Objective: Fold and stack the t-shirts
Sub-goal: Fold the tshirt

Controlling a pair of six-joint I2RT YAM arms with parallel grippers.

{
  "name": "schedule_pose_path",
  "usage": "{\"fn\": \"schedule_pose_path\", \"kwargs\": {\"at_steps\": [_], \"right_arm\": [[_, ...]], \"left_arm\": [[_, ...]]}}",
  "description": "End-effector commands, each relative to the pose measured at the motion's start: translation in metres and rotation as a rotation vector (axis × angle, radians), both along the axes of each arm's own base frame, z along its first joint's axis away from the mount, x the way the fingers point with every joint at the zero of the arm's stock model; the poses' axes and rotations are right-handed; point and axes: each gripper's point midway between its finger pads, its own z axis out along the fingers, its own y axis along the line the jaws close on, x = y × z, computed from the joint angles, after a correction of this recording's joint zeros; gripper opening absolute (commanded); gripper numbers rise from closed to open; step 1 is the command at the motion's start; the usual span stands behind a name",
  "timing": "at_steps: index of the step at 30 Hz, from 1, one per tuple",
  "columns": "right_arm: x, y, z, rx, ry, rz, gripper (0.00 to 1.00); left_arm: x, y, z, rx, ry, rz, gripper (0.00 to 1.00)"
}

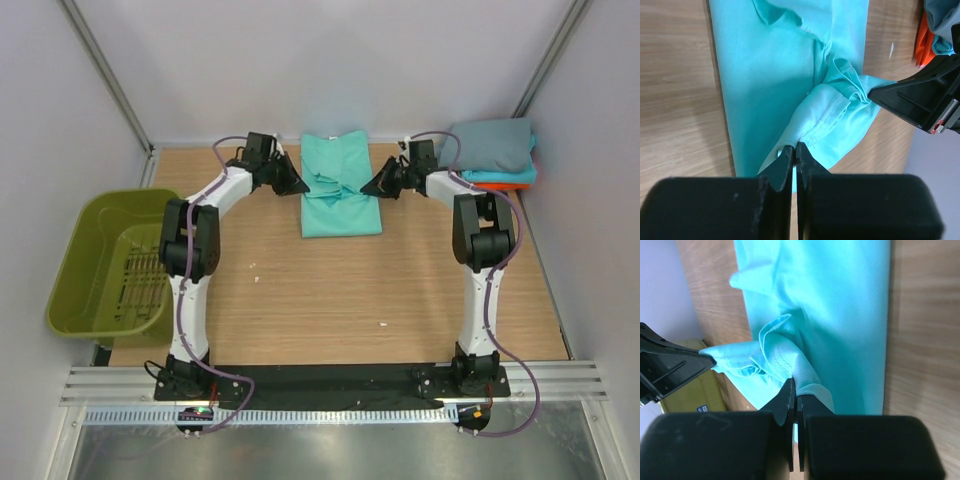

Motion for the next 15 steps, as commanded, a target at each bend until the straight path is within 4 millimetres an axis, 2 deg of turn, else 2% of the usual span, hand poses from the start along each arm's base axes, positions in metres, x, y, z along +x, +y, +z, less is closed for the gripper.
{"fn": "schedule_pose_path", "kwargs": {"at_steps": [1, 6, 7, 8, 9, 10, 11, 12, 14, 15], "right_arm": [[0.030, 0.006, 0.040, 0.025, -0.151, 0.011, 0.01], [0.047, 0.006, 0.042, 0.010, -0.203, -0.003, 0.01], [0.049, 0.005, 0.039, -0.004, -0.205, -0.009, 0.03], [0.051, 0.002, 0.038, -0.025, -0.217, -0.010, 0.13], [0.054, 0.001, 0.040, -0.039, -0.233, -0.014, 0.35], [0.054, -0.001, 0.044, -0.045, -0.242, -0.013, 0.42], [0.052, -0.005, 0.054, -0.047, -0.251, -0.013, 0.46], [0.048, -0.009, 0.059, -0.057, -0.261, -0.005, 0.50], [0.040, -0.019, 0.062, -0.067, -0.241, -0.012, 0.52], [0.030, -0.023, 0.064, -0.069, -0.231, -0.011, 0.54]], "left_arm": [[0.028, 0.008, 0.022, 0.010, -0.123, 0.026, 0.00], [0.051, 0.019, 0.013, 0.085, -0.177, 0.068, 0.01], [0.054, 0.020, 0.011, 0.103, -0.186, 0.073, 0.08], [0.060, 0.025, 0.005, 0.149, -0.194, 0.100, 0.30], [0.064, 0.027, 0.012, 0.192, -0.231, 0.089, 0.40], [0.064, 0.029, 0.016, 0.221, -0.243, 0.087, 0.49], [0.064, 0.031, 0.022, 0.251, -0.251, 0.091, 0.65], [0.057, 0.036, 0.030, 0.279, -0.248, 0.083, 0.69], [0.043, 0.040, 0.035, 0.283, -0.221, 0.070, 0.72], [0.028, 0.038, 0.046, 0.249, -0.203, 0.042, 0.72]]}}
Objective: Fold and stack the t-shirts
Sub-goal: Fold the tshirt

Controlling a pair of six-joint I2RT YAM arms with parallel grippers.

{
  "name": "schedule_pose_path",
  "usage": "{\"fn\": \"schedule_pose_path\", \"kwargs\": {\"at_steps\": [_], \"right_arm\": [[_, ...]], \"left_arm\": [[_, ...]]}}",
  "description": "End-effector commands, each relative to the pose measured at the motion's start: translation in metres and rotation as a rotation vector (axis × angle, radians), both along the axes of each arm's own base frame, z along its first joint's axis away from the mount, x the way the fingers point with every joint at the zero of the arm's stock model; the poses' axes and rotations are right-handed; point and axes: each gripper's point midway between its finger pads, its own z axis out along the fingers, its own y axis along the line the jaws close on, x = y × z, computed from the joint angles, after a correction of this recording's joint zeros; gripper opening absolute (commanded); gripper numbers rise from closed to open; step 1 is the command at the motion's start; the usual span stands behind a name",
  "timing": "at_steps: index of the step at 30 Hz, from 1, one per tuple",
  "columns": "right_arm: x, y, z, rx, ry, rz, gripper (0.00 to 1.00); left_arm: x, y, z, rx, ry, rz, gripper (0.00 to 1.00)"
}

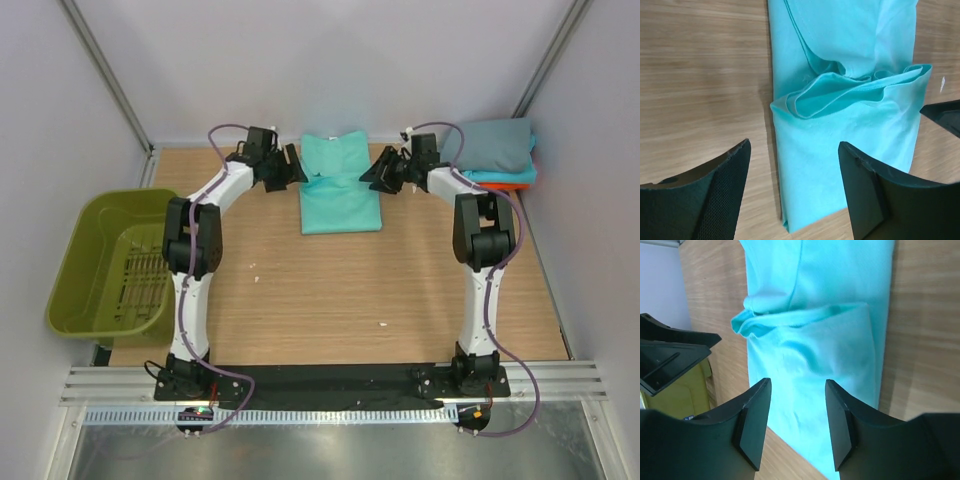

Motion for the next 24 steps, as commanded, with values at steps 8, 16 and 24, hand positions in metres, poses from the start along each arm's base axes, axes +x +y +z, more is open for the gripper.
{"fn": "schedule_pose_path", "kwargs": {"at_steps": [8, 16, 24], "right_arm": [[-0.088, -0.031, 0.004, 0.011, 0.144, 0.031, 0.54], [-0.123, -0.031, -0.026, 0.017, 0.243, 0.034, 0.54], [-0.114, -0.030, -0.034, 0.024, 0.252, 0.026, 0.54]], "left_arm": [[-0.127, -0.013, 0.004, -0.266, 0.345, -0.071, 0.67], [-0.135, -0.020, -0.019, -0.300, 0.412, -0.048, 0.68], [-0.123, -0.027, -0.036, -0.287, 0.415, -0.045, 0.68]]}}
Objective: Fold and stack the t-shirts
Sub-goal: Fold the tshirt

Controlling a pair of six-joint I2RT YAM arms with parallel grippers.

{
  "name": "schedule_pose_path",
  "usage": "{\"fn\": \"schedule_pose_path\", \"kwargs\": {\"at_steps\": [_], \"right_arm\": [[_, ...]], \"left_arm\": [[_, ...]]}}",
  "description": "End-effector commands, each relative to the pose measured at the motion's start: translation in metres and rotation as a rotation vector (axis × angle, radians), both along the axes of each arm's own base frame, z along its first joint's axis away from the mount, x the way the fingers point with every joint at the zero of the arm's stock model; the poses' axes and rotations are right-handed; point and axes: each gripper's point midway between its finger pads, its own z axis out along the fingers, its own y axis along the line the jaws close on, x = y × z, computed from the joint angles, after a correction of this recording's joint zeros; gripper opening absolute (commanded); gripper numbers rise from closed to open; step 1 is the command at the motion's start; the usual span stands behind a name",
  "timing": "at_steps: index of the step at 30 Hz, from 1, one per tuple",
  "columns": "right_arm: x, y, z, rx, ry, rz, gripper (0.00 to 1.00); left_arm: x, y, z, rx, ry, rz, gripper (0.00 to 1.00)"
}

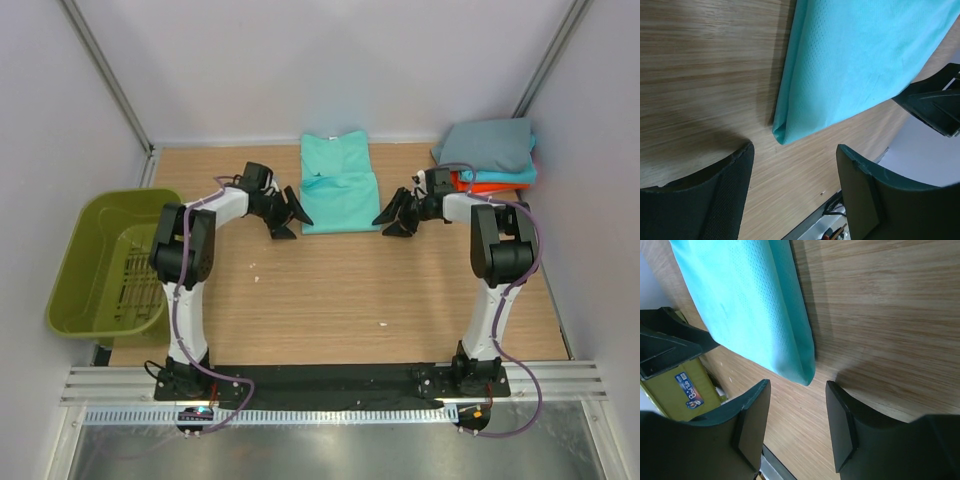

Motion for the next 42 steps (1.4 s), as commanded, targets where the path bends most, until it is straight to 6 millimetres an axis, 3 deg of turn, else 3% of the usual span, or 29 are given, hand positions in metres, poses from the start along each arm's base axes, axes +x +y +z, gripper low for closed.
{"fn": "schedule_pose_path", "kwargs": {"at_steps": [1, 5, 9, 18, 19, 21, 24, 26, 28, 29, 32, 33, 36, 37, 42], "right_arm": [[0.016, 0.005, 0.014, 0.021, -0.064, 0.009, 0.53], [0.012, 0.005, 0.009, 0.026, -0.050, 0.003, 0.48], [0.009, 0.008, 0.004, 0.043, -0.034, -0.003, 0.43], [0.011, 0.013, -0.001, 0.049, -0.045, 0.018, 0.37], [0.010, 0.015, 0.000, 0.051, -0.051, 0.025, 0.33], [0.009, 0.017, 0.001, 0.052, -0.056, 0.028, 0.29], [0.009, 0.015, 0.004, 0.038, -0.076, 0.025, 0.12], [0.006, 0.013, 0.009, 0.027, -0.080, 0.025, 0.01], [0.000, 0.015, 0.025, 0.035, -0.108, 0.037, 0.01], [-0.002, 0.015, 0.043, 0.046, -0.138, 0.040, 0.02], [-0.015, 0.015, 0.062, 0.060, -0.154, 0.039, 0.01], [-0.021, 0.015, 0.077, 0.064, -0.174, 0.039, 0.01], [-0.043, 0.014, 0.086, 0.075, -0.153, 0.039, 0.01], [-0.048, 0.015, 0.098, 0.082, -0.173, 0.037, 0.01], [-0.075, 0.013, 0.108, 0.091, -0.151, 0.033, 0.01]], "left_arm": [[0.012, -0.013, 0.007, -0.035, -0.045, -0.016, 0.68], [0.012, -0.018, 0.003, -0.029, -0.045, -0.021, 0.66], [0.015, -0.019, -0.005, -0.019, -0.042, -0.013, 0.54], [0.019, -0.018, -0.012, -0.005, -0.051, -0.004, 0.35], [0.019, -0.018, -0.012, -0.008, -0.055, -0.002, 0.34], [0.019, -0.017, -0.011, -0.010, -0.055, 0.003, 0.21], [0.018, -0.018, -0.007, -0.017, -0.067, 0.000, 0.02], [0.015, -0.018, -0.003, -0.023, -0.071, -0.006, 0.00], [0.011, -0.021, 0.014, -0.048, -0.101, -0.030, 0.00], [0.008, -0.021, 0.029, -0.065, -0.121, -0.041, 0.00], [0.000, -0.021, 0.056, -0.082, -0.153, -0.051, 0.00], [-0.005, -0.020, 0.074, -0.096, -0.174, -0.057, 0.00], [-0.021, -0.017, 0.091, -0.103, -0.173, -0.066, 0.00], [-0.026, -0.016, 0.106, -0.114, -0.199, -0.076, 0.00], [-0.050, -0.017, 0.124, -0.116, -0.224, -0.109, 0.00]]}}
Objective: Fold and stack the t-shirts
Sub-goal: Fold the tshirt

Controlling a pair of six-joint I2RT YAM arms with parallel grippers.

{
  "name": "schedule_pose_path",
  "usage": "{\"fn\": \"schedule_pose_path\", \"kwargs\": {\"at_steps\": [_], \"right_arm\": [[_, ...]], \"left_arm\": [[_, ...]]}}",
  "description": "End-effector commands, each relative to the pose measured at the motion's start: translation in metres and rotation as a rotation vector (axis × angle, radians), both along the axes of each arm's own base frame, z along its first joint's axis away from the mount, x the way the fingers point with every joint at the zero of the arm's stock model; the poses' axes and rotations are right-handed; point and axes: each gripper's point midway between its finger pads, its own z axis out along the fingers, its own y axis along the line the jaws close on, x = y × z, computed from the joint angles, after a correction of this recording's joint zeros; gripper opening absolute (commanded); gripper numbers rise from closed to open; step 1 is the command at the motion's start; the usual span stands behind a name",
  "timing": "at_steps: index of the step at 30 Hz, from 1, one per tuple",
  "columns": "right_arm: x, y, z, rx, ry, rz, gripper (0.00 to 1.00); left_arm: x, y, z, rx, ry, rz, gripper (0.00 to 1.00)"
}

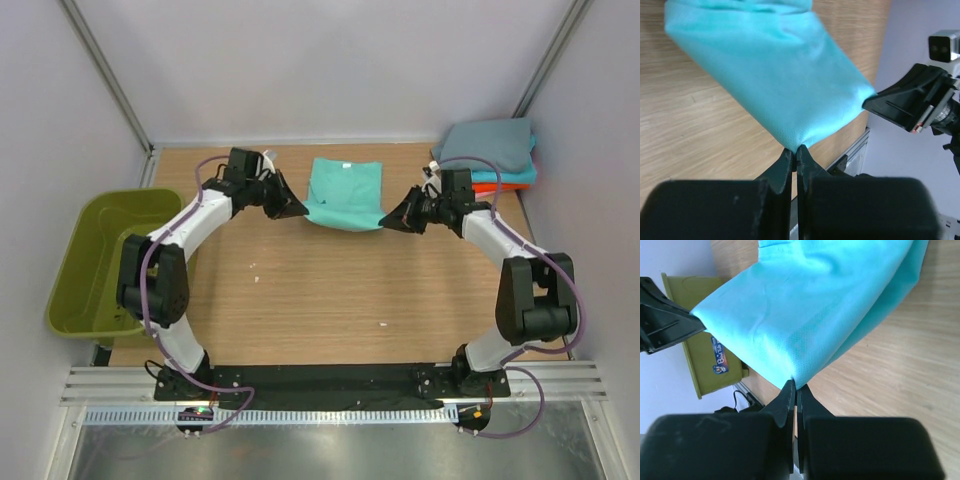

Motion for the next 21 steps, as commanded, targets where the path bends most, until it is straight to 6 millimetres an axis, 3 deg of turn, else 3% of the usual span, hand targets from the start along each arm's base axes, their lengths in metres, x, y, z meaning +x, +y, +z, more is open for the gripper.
{"fn": "schedule_pose_path", "kwargs": {"at_steps": [1, 8, 10, 12, 14, 15, 16, 18, 19, 21], "right_arm": [[-0.023, 0.002, 0.006, 0.014, 0.040, 0.012, 0.01], [-0.025, -0.001, 0.014, -0.004, 0.013, 0.007, 0.01], [-0.017, 0.000, 0.017, -0.003, -0.005, 0.008, 0.01], [0.003, 0.002, 0.026, 0.012, -0.039, -0.001, 0.01], [0.029, 0.004, 0.049, 0.027, -0.109, -0.003, 0.01], [0.045, 0.004, 0.042, 0.027, -0.099, -0.005, 0.01], [0.070, 0.004, 0.070, 0.027, -0.190, -0.001, 0.01], [0.101, 0.007, 0.079, 0.026, -0.240, 0.006, 0.01], [0.133, 0.008, 0.082, 0.026, -0.276, 0.005, 0.01], [0.166, 0.010, 0.086, 0.026, -0.323, 0.001, 0.01]], "left_arm": [[-0.024, -0.004, 0.011, -0.008, -0.003, -0.057, 0.00], [-0.033, -0.005, 0.010, -0.011, 0.012, -0.069, 0.00], [-0.025, -0.008, 0.012, -0.016, -0.004, -0.071, 0.00], [-0.011, -0.010, 0.009, -0.015, -0.008, -0.067, 0.00], [0.017, -0.011, 0.025, -0.022, -0.071, -0.048, 0.00], [0.031, -0.011, 0.014, -0.014, -0.059, -0.038, 0.00], [0.055, -0.014, 0.041, -0.030, -0.143, -0.035, 0.00], [0.088, -0.012, 0.050, -0.022, -0.205, -0.012, 0.00], [0.116, -0.014, 0.057, -0.011, -0.265, 0.002, 0.00], [0.147, -0.015, 0.060, 0.019, -0.350, 0.021, 0.00]]}}
